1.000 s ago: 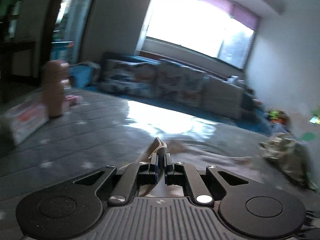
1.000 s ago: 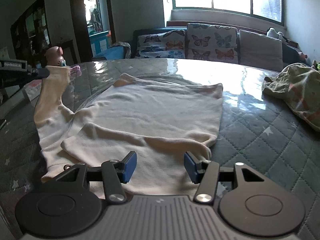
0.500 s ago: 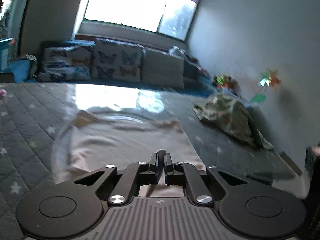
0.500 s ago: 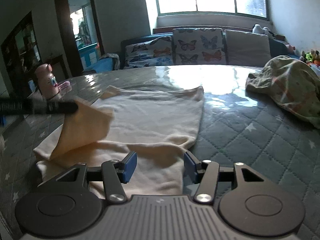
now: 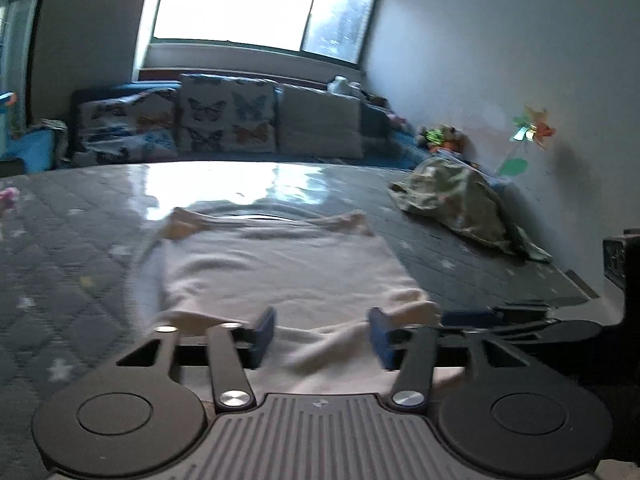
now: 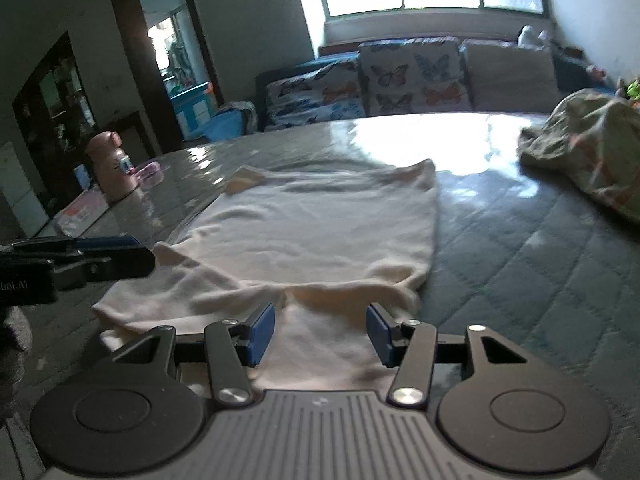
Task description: Fold clothes
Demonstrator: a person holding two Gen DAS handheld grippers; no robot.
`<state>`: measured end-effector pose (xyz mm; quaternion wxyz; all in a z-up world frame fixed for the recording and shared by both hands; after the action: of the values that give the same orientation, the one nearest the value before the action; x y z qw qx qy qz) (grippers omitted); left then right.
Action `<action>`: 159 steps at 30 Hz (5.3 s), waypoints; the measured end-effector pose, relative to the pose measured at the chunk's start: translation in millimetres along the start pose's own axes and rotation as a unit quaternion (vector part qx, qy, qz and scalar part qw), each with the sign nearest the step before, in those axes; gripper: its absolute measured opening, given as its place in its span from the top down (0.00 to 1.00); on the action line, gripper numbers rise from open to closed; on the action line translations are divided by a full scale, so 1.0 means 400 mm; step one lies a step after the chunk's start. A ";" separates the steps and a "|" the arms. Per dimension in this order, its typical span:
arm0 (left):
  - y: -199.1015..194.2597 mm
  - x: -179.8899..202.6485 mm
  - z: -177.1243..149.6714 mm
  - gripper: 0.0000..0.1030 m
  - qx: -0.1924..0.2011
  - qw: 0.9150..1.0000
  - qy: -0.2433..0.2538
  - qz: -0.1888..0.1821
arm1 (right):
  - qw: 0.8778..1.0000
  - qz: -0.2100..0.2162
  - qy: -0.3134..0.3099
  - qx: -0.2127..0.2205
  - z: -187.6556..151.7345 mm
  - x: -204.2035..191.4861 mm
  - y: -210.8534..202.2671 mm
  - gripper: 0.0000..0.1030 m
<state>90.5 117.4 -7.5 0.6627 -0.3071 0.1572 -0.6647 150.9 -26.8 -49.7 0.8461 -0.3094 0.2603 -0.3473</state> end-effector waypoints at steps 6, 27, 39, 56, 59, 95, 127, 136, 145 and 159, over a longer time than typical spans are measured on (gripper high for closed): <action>-0.029 -0.106 -0.015 0.07 0.011 0.998 -0.022 0.054 | 0.999 0.017 -0.009 -0.030 -0.017 -0.044 0.046 0.56; -0.115 -0.282 -0.079 0.00 0.024 0.986 -0.096 0.137 | 0.998 -0.011 -0.037 -0.041 -0.022 -0.106 0.072 0.77; -0.137 -0.356 -0.137 0.00 0.005 0.973 -0.132 0.190 | 0.999 -0.016 -0.030 -0.039 -0.018 -0.101 0.074 0.86; -0.076 -0.330 -0.134 0.00 -0.013 0.975 -0.109 0.193 | 0.999 -0.016 -0.033 -0.002 0.016 -0.103 0.027 0.95; -0.074 -0.331 -0.143 0.00 -0.019 0.975 -0.108 0.194 | 0.999 -0.018 -0.039 0.010 0.031 -0.111 0.016 0.95; -0.031 -0.073 -0.097 0.01 -0.002 0.996 0.059 0.074 | 0.999 -0.009 0.028 0.021 0.058 -0.006 -0.047 0.90; 0.061 0.112 -0.031 0.91 0.007 0.984 0.174 -0.023 | 1.000 -0.008 -0.008 -0.021 -0.008 0.033 -0.033 0.64; 0.014 0.078 0.017 0.91 0.023 0.987 0.156 -0.034 | 0.992 -0.041 -0.107 -0.047 -0.050 -0.048 -0.002 0.64; 0.052 0.038 -0.020 0.82 -0.015 0.990 0.138 -0.033 | 0.991 -0.057 -0.108 -0.062 -0.069 -0.028 -0.015 0.64; 0.050 0.127 -0.015 0.50 0.006 0.969 0.247 -0.030 | 0.994 -0.030 -0.106 -0.023 -0.007 -0.073 -0.015 0.64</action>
<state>106.0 65.2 -14.2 0.5849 -0.1344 0.3026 -0.7405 128.2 -9.3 -40.9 0.8510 -0.3717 0.1674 -0.3313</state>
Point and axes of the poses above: each gripper's, at about its wrist camera, not at the fingertips, and y roughly the way its jaws point, x to its right, z to its top, the point moved 9 cm from there along y, roughly the way its jaws point, and after that the axes turned 6 degrees about -x, right-handed, at the moved point
